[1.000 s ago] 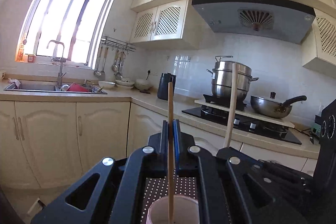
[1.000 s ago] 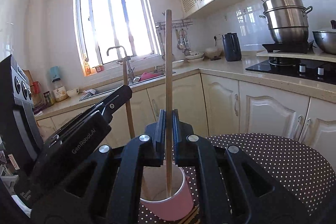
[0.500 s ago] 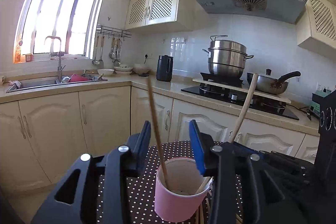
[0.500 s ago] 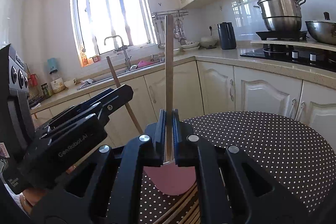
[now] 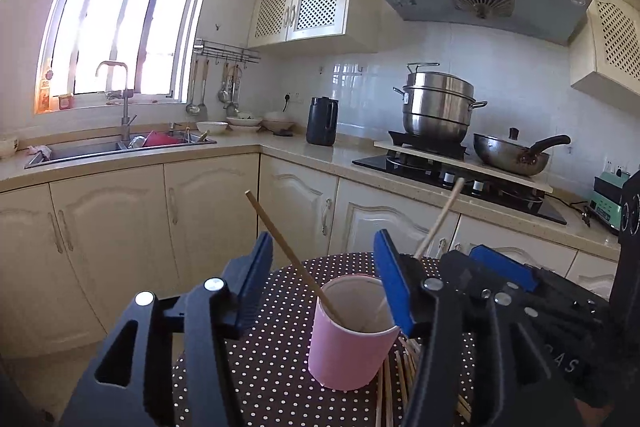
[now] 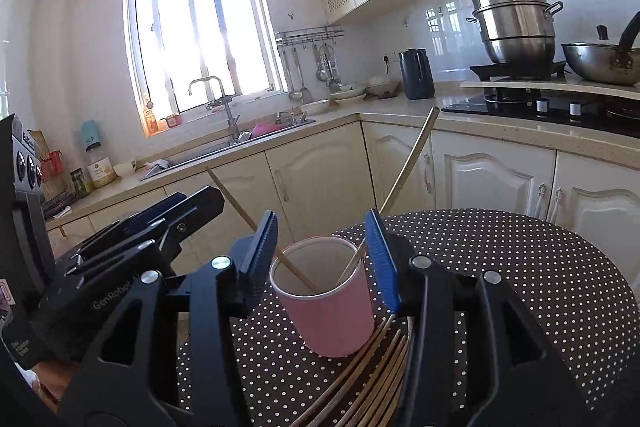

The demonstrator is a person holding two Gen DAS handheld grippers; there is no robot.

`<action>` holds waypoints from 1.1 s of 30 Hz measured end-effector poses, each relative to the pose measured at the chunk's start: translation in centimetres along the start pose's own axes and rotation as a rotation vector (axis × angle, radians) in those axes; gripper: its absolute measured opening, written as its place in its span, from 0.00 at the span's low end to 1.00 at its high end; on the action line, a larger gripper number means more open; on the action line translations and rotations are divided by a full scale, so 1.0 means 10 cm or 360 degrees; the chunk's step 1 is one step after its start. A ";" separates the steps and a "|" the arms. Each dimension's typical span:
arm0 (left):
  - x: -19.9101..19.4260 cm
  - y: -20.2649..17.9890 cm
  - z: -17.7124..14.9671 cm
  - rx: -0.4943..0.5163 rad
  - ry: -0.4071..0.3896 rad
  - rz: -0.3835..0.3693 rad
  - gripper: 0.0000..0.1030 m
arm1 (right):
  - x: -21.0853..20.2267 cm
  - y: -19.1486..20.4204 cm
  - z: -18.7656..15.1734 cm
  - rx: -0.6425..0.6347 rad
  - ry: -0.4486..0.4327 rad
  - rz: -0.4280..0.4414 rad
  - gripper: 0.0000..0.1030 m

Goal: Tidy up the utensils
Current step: 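Move the right tool back down to the chopstick pile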

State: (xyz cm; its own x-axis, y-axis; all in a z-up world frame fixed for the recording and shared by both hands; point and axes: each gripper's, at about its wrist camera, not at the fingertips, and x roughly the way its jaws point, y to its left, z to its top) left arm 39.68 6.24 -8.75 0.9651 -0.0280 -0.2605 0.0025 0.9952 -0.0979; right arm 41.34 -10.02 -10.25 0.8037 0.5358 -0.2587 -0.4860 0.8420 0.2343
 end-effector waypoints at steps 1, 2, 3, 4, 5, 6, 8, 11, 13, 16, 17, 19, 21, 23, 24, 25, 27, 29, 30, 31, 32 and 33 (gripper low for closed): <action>-0.04 0.00 0.00 0.0007 -0.0001 0.0002 0.55 | -0.02 0.01 0.01 -0.0004 -0.0004 -0.0005 0.48; -0.08 -0.01 0.01 0.0011 -0.0002 0.0003 0.57 | -0.05 0.03 0.02 -0.0007 -0.0008 -0.0007 0.49; -0.13 -0.01 0.01 0.0013 -0.0003 -0.0002 0.57 | -0.11 0.04 0.03 -0.0008 -0.0015 -0.0012 0.49; -0.16 -0.02 0.02 0.0015 -0.0005 -0.0006 0.57 | -0.14 0.05 0.04 -0.0007 -0.0019 -0.0016 0.50; -0.22 -0.02 0.04 0.0015 -0.0011 -0.0002 0.58 | -0.18 0.05 0.05 -0.0005 -0.0022 -0.0018 0.51; -0.27 -0.03 0.05 0.0011 -0.0019 0.0000 0.60 | -0.23 0.06 0.06 -0.0002 -0.0024 -0.0020 0.51; -0.37 -0.03 0.06 0.0005 -0.0035 -0.0007 0.62 | -0.31 0.09 0.07 -0.0008 -0.0029 -0.0030 0.51; -0.51 -0.06 0.08 0.0020 -0.0039 -0.0023 0.63 | -0.46 0.12 0.09 -0.0027 -0.0038 -0.0031 0.51; -0.58 -0.09 0.08 0.0041 -0.0030 -0.0026 0.63 | -0.55 0.13 0.08 -0.0042 -0.0038 -0.0045 0.52; -0.64 -0.13 0.06 0.0071 0.0007 -0.0026 0.63 | -0.67 0.13 0.05 -0.0062 -0.0027 -0.0060 0.52; -0.64 -0.14 0.05 0.0077 0.0033 -0.0036 0.63 | -0.71 0.12 0.03 -0.0068 -0.0018 -0.0067 0.52; -0.63 -0.17 0.01 0.0088 0.0094 -0.0057 0.63 | -0.75 0.09 0.00 -0.0073 0.0010 -0.0080 0.52; -0.59 -0.21 -0.05 0.0115 0.0184 -0.0072 0.63 | -0.78 0.05 -0.02 -0.0080 0.0050 -0.0094 0.52; -0.56 -0.24 -0.11 0.0155 0.0245 -0.0061 0.63 | -0.79 0.01 -0.06 -0.0082 0.0092 -0.0109 0.52; -0.54 -0.26 -0.14 0.0178 0.0287 -0.0067 0.63 | -0.78 -0.03 -0.09 -0.0079 0.0126 -0.0115 0.52; -0.52 -0.26 -0.17 0.0192 0.0320 -0.0068 0.63 | -0.78 -0.06 -0.11 -0.0073 0.0157 -0.0121 0.52; -0.47 -0.27 -0.24 0.0209 0.0399 -0.0091 0.63 | -0.77 -0.12 -0.16 -0.0064 0.0210 -0.0143 0.52; -0.42 -0.26 -0.29 0.0204 0.0468 -0.0113 0.63 | -0.74 -0.19 -0.20 -0.0047 0.0270 -0.0155 0.52; -0.37 -0.25 -0.32 0.0198 0.0518 -0.0126 0.63 | -0.72 -0.22 -0.23 -0.0037 0.0304 -0.0166 0.52; -0.33 -0.24 -0.35 0.0187 0.0561 -0.0133 0.63 | -0.70 -0.26 -0.26 -0.0029 0.0337 -0.0178 0.52; -0.28 -0.23 -0.38 0.0175 0.0601 -0.0147 0.63 | -0.68 -0.29 -0.29 -0.0026 0.0367 -0.0193 0.52; -0.23 -0.21 -0.42 0.0157 0.0660 -0.0164 0.63 | -0.65 -0.32 -0.31 -0.0023 0.0396 -0.0205 0.52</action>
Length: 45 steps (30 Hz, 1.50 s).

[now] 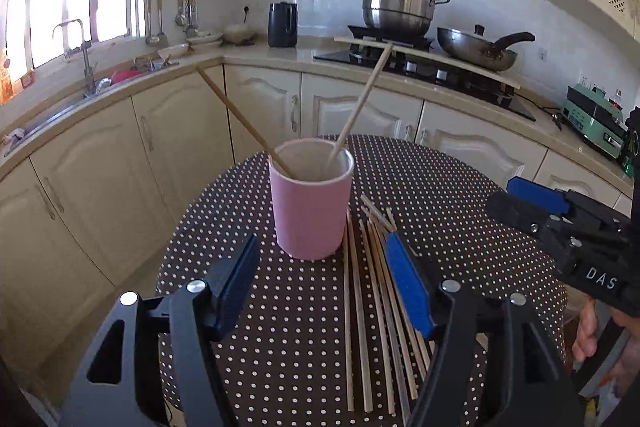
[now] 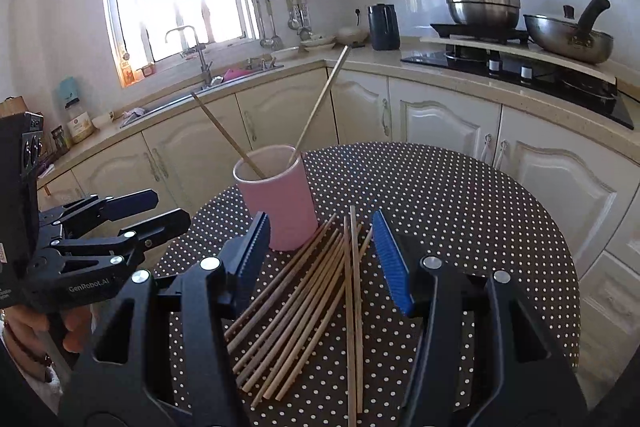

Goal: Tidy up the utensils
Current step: 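Move the right tool back down to the chopstick pile, then grasp another chopstick with the right tool and lift it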

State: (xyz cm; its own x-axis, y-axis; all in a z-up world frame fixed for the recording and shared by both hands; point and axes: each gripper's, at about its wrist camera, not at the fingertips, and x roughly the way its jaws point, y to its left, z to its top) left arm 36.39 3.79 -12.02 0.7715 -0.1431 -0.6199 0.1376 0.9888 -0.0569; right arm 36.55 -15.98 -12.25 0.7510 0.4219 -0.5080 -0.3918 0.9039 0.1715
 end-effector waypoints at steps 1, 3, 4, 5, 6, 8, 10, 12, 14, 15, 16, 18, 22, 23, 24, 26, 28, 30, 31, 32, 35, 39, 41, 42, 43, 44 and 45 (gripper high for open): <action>0.05 0.02 -0.01 -0.0016 0.0036 -0.0012 0.63 | 0.03 -0.03 -0.02 0.0004 0.0031 -0.0006 0.52; 0.21 0.04 -0.06 -0.0038 0.0153 -0.0040 0.63 | 0.12 -0.08 -0.06 0.0014 0.0099 -0.0014 0.52; 0.29 0.05 -0.08 -0.0036 0.0207 -0.0037 0.63 | 0.17 -0.11 -0.08 0.0019 0.0140 -0.0018 0.52; 0.35 0.04 -0.11 -0.0029 0.0250 -0.0034 0.63 | 0.23 -0.13 -0.10 0.0024 0.0194 -0.0014 0.52; 0.40 0.04 -0.13 -0.0025 0.0279 -0.0032 0.63 | 0.27 -0.16 -0.11 0.0030 0.0224 -0.0007 0.52; 0.53 0.04 -0.17 -0.0020 0.0359 -0.0061 0.52 | 0.36 -0.20 -0.15 0.0024 0.0296 -0.0003 0.52; 0.69 0.05 -0.21 -0.0029 0.0454 -0.0097 0.44 | 0.47 -0.25 -0.18 0.0031 0.0373 0.0003 0.52; 0.82 0.04 -0.24 -0.0035 0.0525 -0.0107 0.44 | 0.55 -0.29 -0.20 0.0037 0.0438 0.0013 0.51; 0.93 0.02 -0.25 -0.0024 0.0576 -0.0121 0.43 | 0.61 -0.33 -0.22 0.0036 0.0482 0.0013 0.51; 0.98 0.00 -0.26 -0.0015 0.0601 -0.0108 0.43 | 0.64 -0.34 -0.22 0.0031 0.0504 0.0016 0.51; 1.03 -0.01 -0.27 -0.0003 0.0619 -0.0096 0.42 | 0.67 -0.36 -0.22 0.0030 0.0521 0.0023 0.51; 1.13 -0.01 -0.28 0.0008 0.0659 -0.0077 0.40 | 0.74 -0.39 -0.22 0.0030 0.0557 0.0033 0.51; 1.29 -0.05 -0.29 0.0014 0.0712 -0.0047 0.39 | 0.84 -0.43 -0.21 0.0019 0.0600 0.0042 0.51; 1.34 -0.05 -0.30 0.0013 0.0724 -0.0042 0.39 | 0.87 -0.44 -0.22 0.0020 0.0616 0.0047 0.51; 1.36 -0.05 -0.29 0.0006 0.0716 -0.0048 0.39 | 0.89 -0.45 -0.22 0.0022 0.0628 0.0052 0.51; 1.42 -0.07 -0.27 0.0000 0.0720 -0.0055 0.38 | 0.95 -0.47 -0.21 0.0021 0.0664 0.0061 0.51; 1.46 -0.10 -0.26 0.0010 0.0727 -0.0052 0.29 | 1.02 -0.49 -0.19 0.0026 0.0704 0.0071 0.51; 1.51 -0.11 -0.24 0.0042 0.0738 -0.0026 0.23 | 1.11 -0.51 -0.19 0.0044 0.0756 0.0089 0.46; 1.52 -0.11 -0.23 0.0046 0.0743 -0.0026 0.23 | 1.16 -0.52 -0.19 0.0058 0.0782 0.0102 0.41; 1.54 -0.12 -0.23 0.0053 0.0749 -0.0020 0.21 | 1.20 -0.53 -0.18 0.0062 0.0806 0.0102 0.39; 1.58 -0.18 -0.20 0.0086 0.0749 -0.0004 0.20 | 1.31 -0.52 -0.16 0.0040 0.0860 0.0099 0.35; 1.64 -0.23 -0.16 0.0114 0.0758 0.0027 0.20 | 1.43 -0.46 -0.16 -0.0004 0.0924 0.0084 0.34; 1.68 -0.27 -0.14 0.0129 0.0769 0.0045 0.20 | 1.47 -0.44 -0.16 -0.0042 0.0945 0.0044 0.34; 1.70 -0.29 -0.12 0.0137 0.0775 0.0051 0.20 | 1.49 -0.42 -0.16 -0.0054 0.0953 0.0030 0.33; 1.71 -0.32 -0.12 0.0139 0.0779 0.0054 0.20 | 1.51 -0.42 -0.16 -0.0063 0.0968 0.0013 0.33; 1.74 -0.34 -0.10 0.0140 0.0784 0.0053 0.20 | 1.54 -0.40 -0.17 -0.0068 0.0976 0.0002 0.33; 1.77 -0.36 -0.08 0.0143 0.0792 0.0053 0.20 | 1.56 -0.39 -0.17 -0.0075 0.0987 -0.0008 0.33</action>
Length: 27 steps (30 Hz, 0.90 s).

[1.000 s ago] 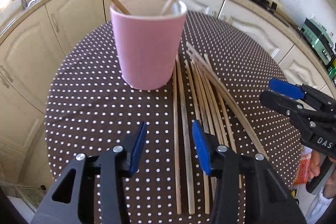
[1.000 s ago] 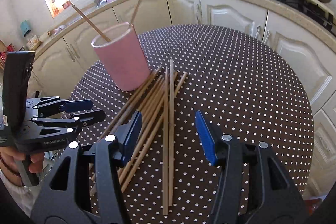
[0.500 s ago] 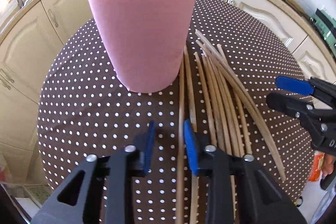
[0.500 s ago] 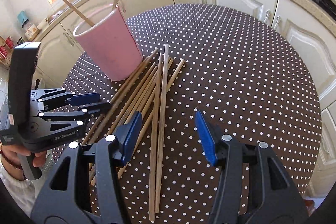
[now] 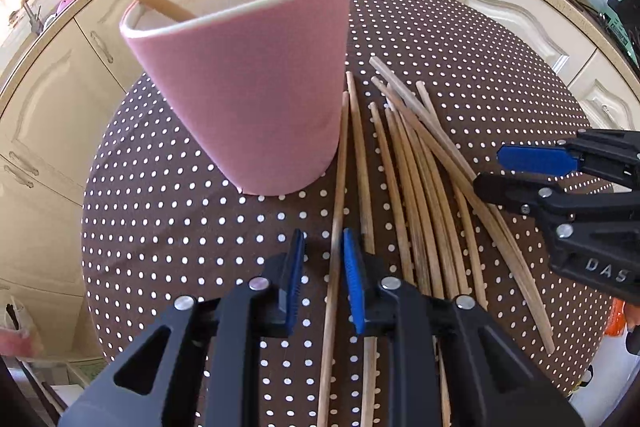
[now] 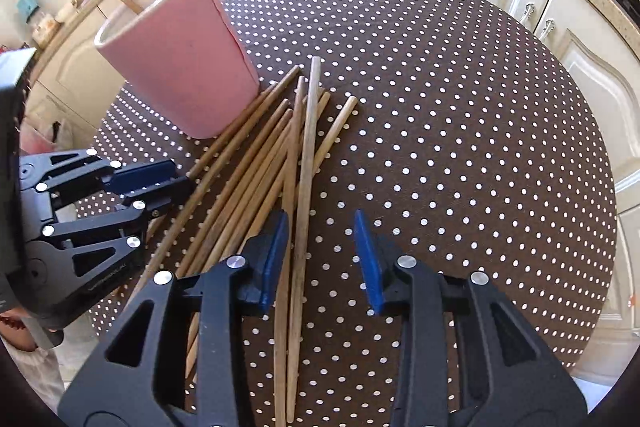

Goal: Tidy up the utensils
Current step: 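Grasp another chopstick with the right tool and lift it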

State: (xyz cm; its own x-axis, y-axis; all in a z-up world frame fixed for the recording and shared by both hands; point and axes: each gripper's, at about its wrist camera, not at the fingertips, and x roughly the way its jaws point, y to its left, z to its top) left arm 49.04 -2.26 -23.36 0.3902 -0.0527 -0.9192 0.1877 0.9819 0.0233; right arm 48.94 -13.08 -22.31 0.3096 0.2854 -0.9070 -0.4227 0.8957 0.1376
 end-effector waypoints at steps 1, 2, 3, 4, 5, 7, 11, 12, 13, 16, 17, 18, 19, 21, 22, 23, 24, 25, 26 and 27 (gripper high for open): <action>0.00 0.01 0.00 0.0000 0.0006 -0.0001 0.20 | 0.02 0.00 0.02 0.0000 0.0007 0.0003 0.33; 0.01 -0.01 0.03 0.0001 0.0017 0.0000 0.20 | 0.04 0.00 0.03 0.0000 0.0013 0.0012 0.33; 0.03 -0.01 0.06 0.0003 0.0024 0.0002 0.20 | 0.05 0.01 0.06 -0.0002 0.0019 0.0006 0.33; 0.05 -0.02 0.10 0.0005 0.0032 0.0003 0.20 | 0.08 0.02 0.08 -0.0015 0.0038 -0.0016 0.29; 0.05 -0.02 0.11 0.0004 0.0040 0.0004 0.20 | 0.10 0.02 0.08 -0.0025 0.0054 -0.0015 0.29; 0.07 -0.04 0.16 -0.0007 0.0061 0.0002 0.20 | 0.17 0.06 0.16 -0.0055 0.0105 -0.0037 0.24; 0.11 -0.03 0.26 0.0010 0.0069 -0.0010 0.15 | 0.22 0.14 0.22 -0.0109 0.0106 -0.0088 0.12; 0.11 -0.04 0.27 0.0013 0.0059 -0.0030 0.06 | 0.23 0.13 0.23 -0.0103 0.0096 -0.0081 0.09; 0.12 -0.06 0.27 0.0013 0.0046 -0.0037 0.05 | 0.23 0.14 0.23 -0.0096 0.0085 -0.0073 0.07; 0.10 -0.03 0.23 0.0036 0.0002 -0.0018 0.05 | 0.23 0.13 0.20 -0.0069 0.0043 -0.0033 0.06; 0.10 -0.04 0.23 0.0033 -0.0014 -0.0014 0.05 | 0.22 0.11 0.18 -0.0056 0.0030 -0.0021 0.06; 0.11 -0.04 0.22 0.0025 -0.0025 -0.0013 0.05 | 0.18 0.08 0.13 -0.0045 0.0016 -0.0017 0.06; 0.11 -0.05 0.22 0.0016 -0.0035 -0.0017 0.05 | 0.15 0.06 0.07 -0.0038 0.0006 -0.0010 0.06; 0.10 -0.06 0.23 0.0003 -0.0050 -0.0026 0.05 | 0.11 0.04 0.05 -0.0024 -0.0019 0.0000 0.06; 0.10 -0.08 0.22 0.0000 -0.0056 -0.0026 0.05 | 0.07 0.06 0.01 -0.0021 -0.0029 0.0002 0.06; 0.08 -0.10 0.22 -0.0003 -0.0071 -0.0023 0.05 | 0.03 0.05 0.00 -0.0016 -0.0042 0.0010 0.06; 0.07 -0.11 0.20 -0.0005 -0.0083 -0.0024 0.05 | -0.01 0.03 -0.04 -0.0011 -0.0058 0.0017 0.06; 0.05 -0.13 0.19 -0.0004 -0.0091 -0.0029 0.05 | -0.07 0.02 -0.08 -0.0007 -0.0077 0.0024 0.06; 0.02 -0.15 0.19 0.0001 -0.0108 -0.0033 0.05 | -0.14 0.03 -0.13 -0.0004 -0.0093 0.0032 0.06; -0.03 -0.13 0.14 0.0006 -0.0131 -0.0032 0.05 | -0.19 0.01 -0.15 -0.0003 -0.0107 0.0041 0.06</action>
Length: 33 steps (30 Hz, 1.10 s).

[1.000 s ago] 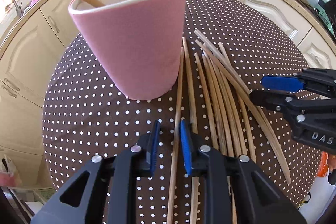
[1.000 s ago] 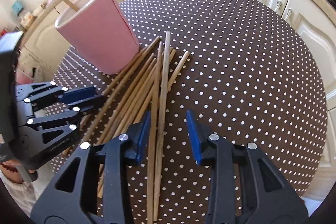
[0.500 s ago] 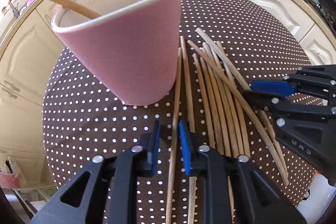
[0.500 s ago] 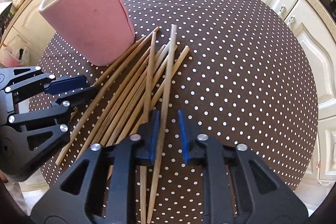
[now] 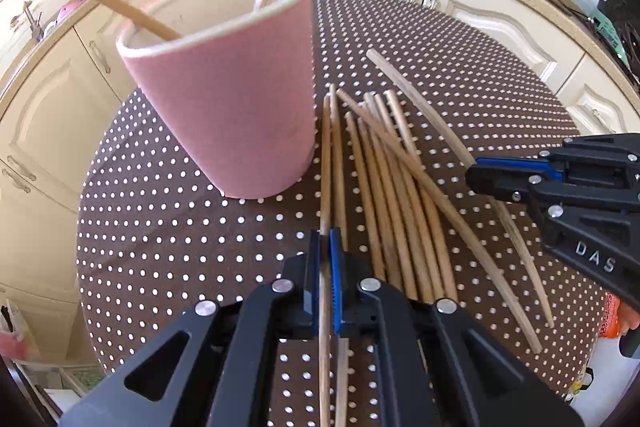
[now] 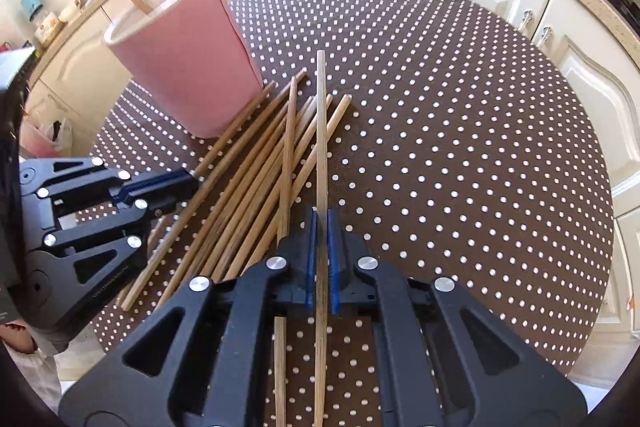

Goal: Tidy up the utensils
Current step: 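Grasp another chopstick with the right tool and lift it, then lower the chopstick into the pink cup and open the right tool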

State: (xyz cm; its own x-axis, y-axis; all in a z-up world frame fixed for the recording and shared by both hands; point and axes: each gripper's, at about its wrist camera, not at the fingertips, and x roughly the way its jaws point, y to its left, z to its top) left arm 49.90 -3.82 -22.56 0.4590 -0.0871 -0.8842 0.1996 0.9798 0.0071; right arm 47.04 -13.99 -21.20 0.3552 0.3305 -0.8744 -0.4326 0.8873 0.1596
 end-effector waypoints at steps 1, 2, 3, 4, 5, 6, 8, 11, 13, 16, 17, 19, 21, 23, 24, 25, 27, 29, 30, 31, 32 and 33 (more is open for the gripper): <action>-0.06 -0.02 0.00 0.0010 -0.0027 -0.0002 0.05 | -0.07 -0.01 -0.02 0.0000 -0.0026 0.0006 0.06; -0.10 -0.02 -0.02 0.0016 -0.0047 -0.0006 0.05 | -0.12 -0.02 -0.04 0.0002 -0.0046 0.0012 0.06; -0.15 -0.04 -0.03 0.0021 -0.0072 -0.0014 0.05 | -0.19 -0.02 -0.06 0.0010 -0.0076 0.0024 0.06; -0.21 -0.05 -0.05 0.0027 -0.0095 -0.0022 0.05 | -0.25 -0.04 -0.08 0.0017 -0.0106 0.0042 0.06; -0.28 -0.06 -0.06 0.0027 -0.0129 -0.0028 0.05 | -0.33 -0.05 -0.11 0.0021 -0.0139 0.0059 0.06; -0.35 -0.05 -0.08 0.0028 -0.0157 -0.0040 0.05 | -0.39 -0.06 -0.13 0.0024 -0.0167 0.0066 0.06; -0.51 -0.04 -0.15 0.0036 -0.0226 -0.0065 0.05 | -0.53 -0.06 -0.16 0.0041 -0.0244 0.0092 0.06; -0.81 -0.01 -0.30 0.0035 -0.0328 -0.0094 0.05 | -0.71 -0.05 -0.15 0.0054 -0.0335 0.0123 0.06; -0.99 -0.04 -0.33 0.0029 -0.0394 -0.0106 0.05 | -0.84 -0.03 -0.18 0.0064 -0.0406 0.0146 0.06; -1.19 -0.04 -0.35 0.0005 -0.0517 -0.0137 0.05 | -1.01 0.06 -0.20 0.0060 -0.0506 0.0166 0.06; -1.27 -0.03 -0.36 -0.0013 -0.0570 -0.0145 0.05 | -1.07 0.10 -0.22 0.0060 -0.0534 0.0175 0.06; -1.41 0.02 -0.39 -0.0057 -0.0666 -0.0161 0.05 | -1.17 0.14 -0.20 0.0070 -0.0609 0.0202 0.06; -1.50 0.01 -0.38 -0.0104 -0.0757 -0.0179 0.05 | -1.28 0.18 -0.17 0.0080 -0.0697 0.0232 0.06; -1.65 0.07 -0.38 -0.0163 -0.0886 -0.0193 0.05 | -1.35 0.22 -0.14 0.0089 -0.0767 0.0247 0.06; -1.70 0.13 -0.40 -0.0208 -0.0953 -0.0192 0.05 | -1.41 0.26 -0.12 0.0088 -0.0816 0.0243 0.06; -1.76 0.18 -0.41 -0.0246 -0.1012 -0.0207 0.05 | -1.44 0.30 -0.11 0.0081 -0.0857 0.0243 0.06; -1.83 0.27 -0.42 -0.0319 -0.1117 -0.0231 0.05 | -1.51 0.38 -0.06 0.0071 -0.0940 0.0254 0.06; -1.92 0.35 -0.41 -0.0362 -0.1215 -0.0220 0.05 | -1.56 0.43 0.02 0.0063 -0.1015 0.0269 0.06; -1.96 0.37 -0.38 -0.0372 -0.1265 -0.0199 0.05 | -1.57 0.45 0.06 0.0061 -0.1047 0.0279 0.06; -1.98 0.37 -0.37 -0.0374 -0.1305 -0.0188 0.05 | -1.60 0.47 0.10 0.0055 -0.1074 0.0283 0.06; -2.01 0.39 -0.36 -0.0385 -0.1357 -0.0165 0.05 | -1.61 0.50 0.14 0.0047 -0.1115 0.0279 0.06; -2.04 0.42 -0.34 -0.0392 -0.1403 -0.0155 0.05 | -1.61 0.52 0.18 0.0035 -0.1151 0.0274 0.06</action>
State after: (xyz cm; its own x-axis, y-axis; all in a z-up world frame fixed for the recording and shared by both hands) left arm 38.47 2.66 -6.10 0.9638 -0.1777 -0.1989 0.1284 0.9627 -0.2381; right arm 40.56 -14.09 -5.41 0.7442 0.5878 -0.3172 -0.5172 0.8076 0.2831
